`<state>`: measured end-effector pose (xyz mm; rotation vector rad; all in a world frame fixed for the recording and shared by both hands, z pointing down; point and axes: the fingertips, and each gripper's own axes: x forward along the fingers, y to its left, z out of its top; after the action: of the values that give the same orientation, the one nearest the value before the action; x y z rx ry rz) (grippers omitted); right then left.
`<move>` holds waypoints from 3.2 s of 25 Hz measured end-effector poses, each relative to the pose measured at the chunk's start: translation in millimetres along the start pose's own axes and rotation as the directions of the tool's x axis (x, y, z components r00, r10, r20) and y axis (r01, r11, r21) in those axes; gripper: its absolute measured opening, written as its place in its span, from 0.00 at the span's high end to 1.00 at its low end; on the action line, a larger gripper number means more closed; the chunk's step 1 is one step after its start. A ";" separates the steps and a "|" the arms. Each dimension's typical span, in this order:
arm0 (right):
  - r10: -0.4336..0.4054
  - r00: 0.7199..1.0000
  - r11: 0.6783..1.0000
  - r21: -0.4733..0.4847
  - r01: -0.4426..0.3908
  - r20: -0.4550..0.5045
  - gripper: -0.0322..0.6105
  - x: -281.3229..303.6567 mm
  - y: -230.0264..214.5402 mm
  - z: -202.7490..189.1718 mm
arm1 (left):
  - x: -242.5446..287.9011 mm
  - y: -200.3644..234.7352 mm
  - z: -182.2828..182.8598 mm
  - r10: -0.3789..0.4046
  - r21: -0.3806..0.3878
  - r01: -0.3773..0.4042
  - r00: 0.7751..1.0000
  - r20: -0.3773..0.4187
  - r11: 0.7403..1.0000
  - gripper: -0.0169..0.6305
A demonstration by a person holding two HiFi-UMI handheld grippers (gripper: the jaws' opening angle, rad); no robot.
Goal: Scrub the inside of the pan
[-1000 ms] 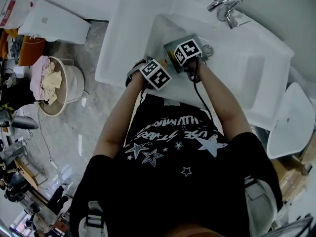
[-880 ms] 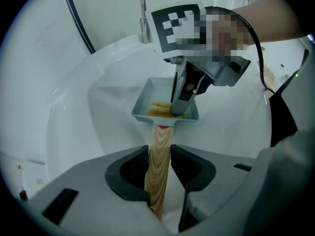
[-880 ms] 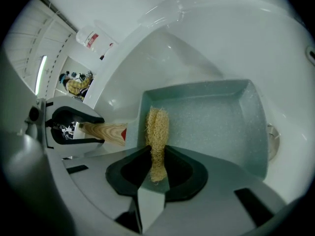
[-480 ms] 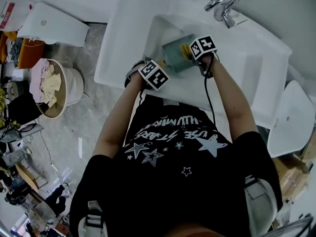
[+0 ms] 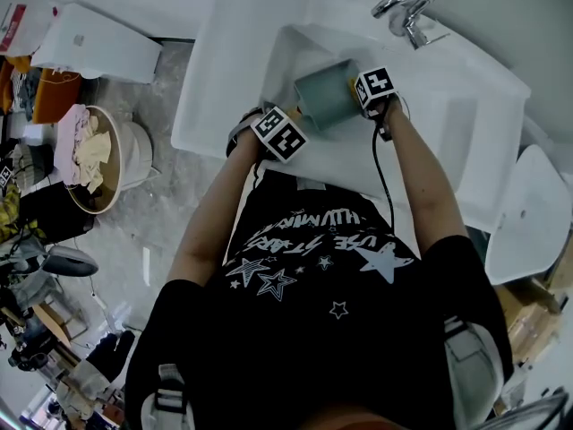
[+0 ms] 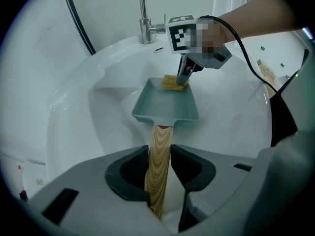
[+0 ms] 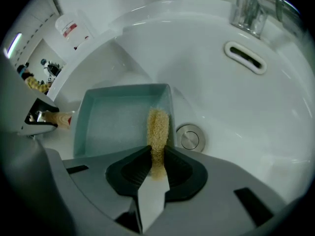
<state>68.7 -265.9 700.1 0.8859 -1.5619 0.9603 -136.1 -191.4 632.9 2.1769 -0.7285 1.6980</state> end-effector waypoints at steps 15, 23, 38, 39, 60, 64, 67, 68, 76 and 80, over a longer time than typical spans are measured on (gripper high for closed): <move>-0.004 1.000 0.998 0.058 0.005 -0.014 0.82 17.6 12.4 -11.5 | 1.6 -3.4 -1.8 0.003 0.003 -0.003 1.000 0.000 1.000 0.75; 0.052 0.999 0.994 0.100 -0.051 -0.007 0.83 15.8 21.4 -19.4 | 3.2 -8.6 0.1 0.004 0.008 -0.003 1.000 -0.016 1.000 0.75; 0.309 0.951 0.950 0.045 -0.308 -0.004 0.82 10.7 98.8 -20.1 | 5.3 -9.4 0.1 0.012 -0.002 -0.012 1.000 -0.016 1.000 0.75; 0.318 0.948 0.947 0.035 -0.318 -0.008 0.82 10.2 104.1 -20.2 | 5.0 -9.3 -0.3 0.012 -0.003 -0.012 1.000 -0.016 1.000 0.75; 0.420 0.907 0.905 0.067 -0.421 0.018 0.82 4.7 145.6 -19.2 | 2.3 -8.0 -1.9 0.021 0.006 -0.021 1.000 0.004 1.000 0.74; 0.437 0.898 0.893 0.091 -0.440 0.051 0.82 -0.3 144.1 -18.5 | 1.7 -7.9 -1.1 0.027 0.015 -0.027 1.000 0.004 1.000 0.74; 0.429 0.901 0.899 0.070 -0.433 0.059 0.82 -6.7 141.7 -19.2 | 1.8 -9.8 0.6 0.049 0.029 -0.049 0.999 -0.003 0.998 0.73; 0.425 0.903 0.902 0.058 -0.428 0.060 0.82 -10.1 139.6 -19.7 | 1.7 -11.3 1.8 0.056 0.035 -0.055 0.998 -0.007 0.998 0.73; 0.435 0.893 0.896 0.046 -0.442 0.118 0.82 -33.8 122.8 -17.5 | -3.8 -14.8 8.7 0.077 0.036 -0.076 0.997 -0.020 0.996 0.72; 0.436 0.888 0.893 0.053 -0.448 0.149 0.82 -37.9 112.9 -15.9 | -8.6 -11.6 13.9 0.108 0.019 -0.108 0.994 0.005 0.994 0.72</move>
<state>-20.8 -203.5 649.5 0.6711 -1.8973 1.3221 -119.9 -187.1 621.9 2.1902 -0.8488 1.7603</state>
